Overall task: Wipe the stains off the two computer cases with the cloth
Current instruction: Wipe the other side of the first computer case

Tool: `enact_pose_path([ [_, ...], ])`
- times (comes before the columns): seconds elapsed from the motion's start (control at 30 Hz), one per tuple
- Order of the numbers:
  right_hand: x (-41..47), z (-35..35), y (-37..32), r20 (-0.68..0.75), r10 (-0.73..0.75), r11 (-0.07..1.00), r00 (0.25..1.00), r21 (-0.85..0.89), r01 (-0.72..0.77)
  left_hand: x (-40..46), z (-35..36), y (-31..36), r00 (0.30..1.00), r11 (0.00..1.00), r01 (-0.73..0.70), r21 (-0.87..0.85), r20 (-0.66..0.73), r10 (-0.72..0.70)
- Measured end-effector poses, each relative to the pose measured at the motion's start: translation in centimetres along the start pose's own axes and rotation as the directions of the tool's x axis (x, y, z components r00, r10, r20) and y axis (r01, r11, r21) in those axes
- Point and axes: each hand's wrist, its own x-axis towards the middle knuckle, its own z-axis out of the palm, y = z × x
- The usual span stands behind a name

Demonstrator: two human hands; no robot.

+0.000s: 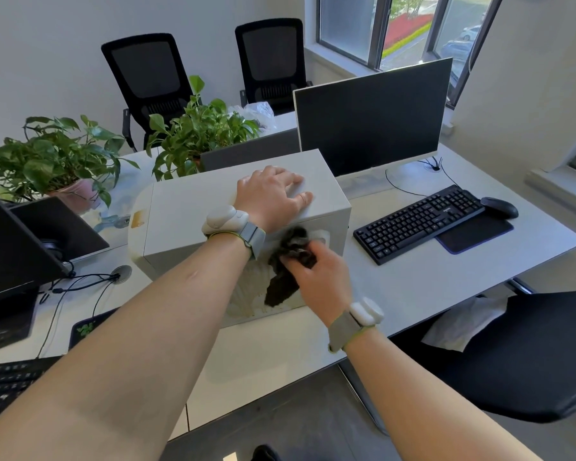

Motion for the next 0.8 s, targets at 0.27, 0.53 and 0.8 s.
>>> enact_pose_path([
  [0.27, -0.1, -1.0, 4.5, -0.084, 0.425, 0.904, 0.901, 0.094, -0.418, 0.2, 0.0, -0.1, 1.000, 1.000, -0.002, -0.018, 0.013, 0.002],
  [0.53, -0.2, 2.0, 0.6, 0.008, 0.129, 0.987, 0.992, -0.098, -0.128, 0.1, -0.2, -0.1, 1.000, 0.999, 0.001, -0.040, 0.020, -0.001],
  [0.8, -0.3, -0.7, 4.5, 0.000, 0.492, 0.867, 0.870, 0.086, -0.490, 0.1, 0.0, -0.1, 1.000, 0.999, -0.008, -0.038, 0.008, 0.008],
])
